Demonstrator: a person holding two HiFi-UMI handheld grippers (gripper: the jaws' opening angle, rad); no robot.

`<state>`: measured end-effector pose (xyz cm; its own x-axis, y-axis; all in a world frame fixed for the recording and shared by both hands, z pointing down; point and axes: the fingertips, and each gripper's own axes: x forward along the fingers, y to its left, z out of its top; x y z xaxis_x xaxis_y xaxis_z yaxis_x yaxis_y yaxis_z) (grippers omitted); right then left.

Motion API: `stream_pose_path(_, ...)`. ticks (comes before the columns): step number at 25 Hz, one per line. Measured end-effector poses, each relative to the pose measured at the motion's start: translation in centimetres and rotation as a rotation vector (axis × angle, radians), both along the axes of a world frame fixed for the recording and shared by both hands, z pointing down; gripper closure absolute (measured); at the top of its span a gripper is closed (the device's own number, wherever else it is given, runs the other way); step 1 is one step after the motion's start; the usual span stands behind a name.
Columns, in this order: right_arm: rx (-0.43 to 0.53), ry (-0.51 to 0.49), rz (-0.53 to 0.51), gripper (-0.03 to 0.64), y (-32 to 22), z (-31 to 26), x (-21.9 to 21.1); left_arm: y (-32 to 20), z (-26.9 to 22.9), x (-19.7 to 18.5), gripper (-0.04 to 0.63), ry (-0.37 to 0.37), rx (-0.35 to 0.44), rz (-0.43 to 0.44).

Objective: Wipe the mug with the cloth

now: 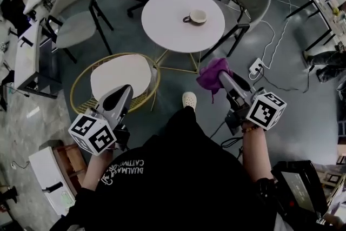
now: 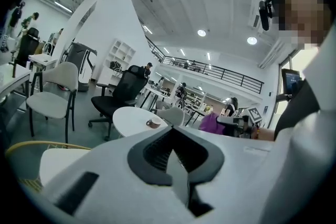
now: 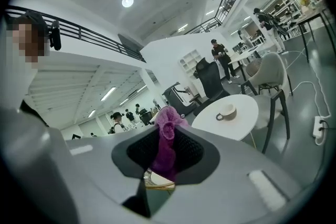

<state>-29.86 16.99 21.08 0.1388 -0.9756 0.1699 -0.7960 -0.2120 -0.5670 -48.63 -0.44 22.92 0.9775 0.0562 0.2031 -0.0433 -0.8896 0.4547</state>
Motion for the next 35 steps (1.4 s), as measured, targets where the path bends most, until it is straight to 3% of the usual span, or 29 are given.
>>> stream_pose_path(4, -0.025, -0.009, -0.051, 0.531, -2.7, 1.2, 3.9, -1.1, 0.0, 3.8, 0.595, -0.011, 0.006, -0.025)
stream_pose_path(9, 0.019, -0.065, -0.125, 0.531, -6.1, 1.3, 8.7, -2.9, 0.1, 9.1, 0.595, -0.032, 0.011, -0.05)
stream_pose_path(16, -0.022, -0.092, -0.188, 0.531, -8.6, 2.6, 16.4, -4.5, -0.6, 17.9, 0.595, -0.041, -0.008, -0.062)
stream_pose_path(22, -0.05, -0.095, -0.231, 0.531, -10.6, 3.2, 23.2, -6.4, -1.1, 24.9, 0.595, -0.021, -0.032, -0.105)
stream_pose_path(25, -0.051, -0.084, -0.242, 0.529, -11.2, 3.2, 26.3, -6.6, -1.8, 28.0, 0.595, -0.006, -0.009, -0.106)
stream_pose_path(32, -0.041, -0.11, -0.294, 0.531, -13.4, 4.4, 28.9, -7.2, -2.7, 31.6, 0.595, 0.065, 0.039, -0.141)
stream_pose_path(35, -0.062, -0.14, -0.327, 0.53, -14.1, 5.8, 28.5, -7.3, -2.3, 32.8, 0.595, 0.053, 0.043, -0.155)
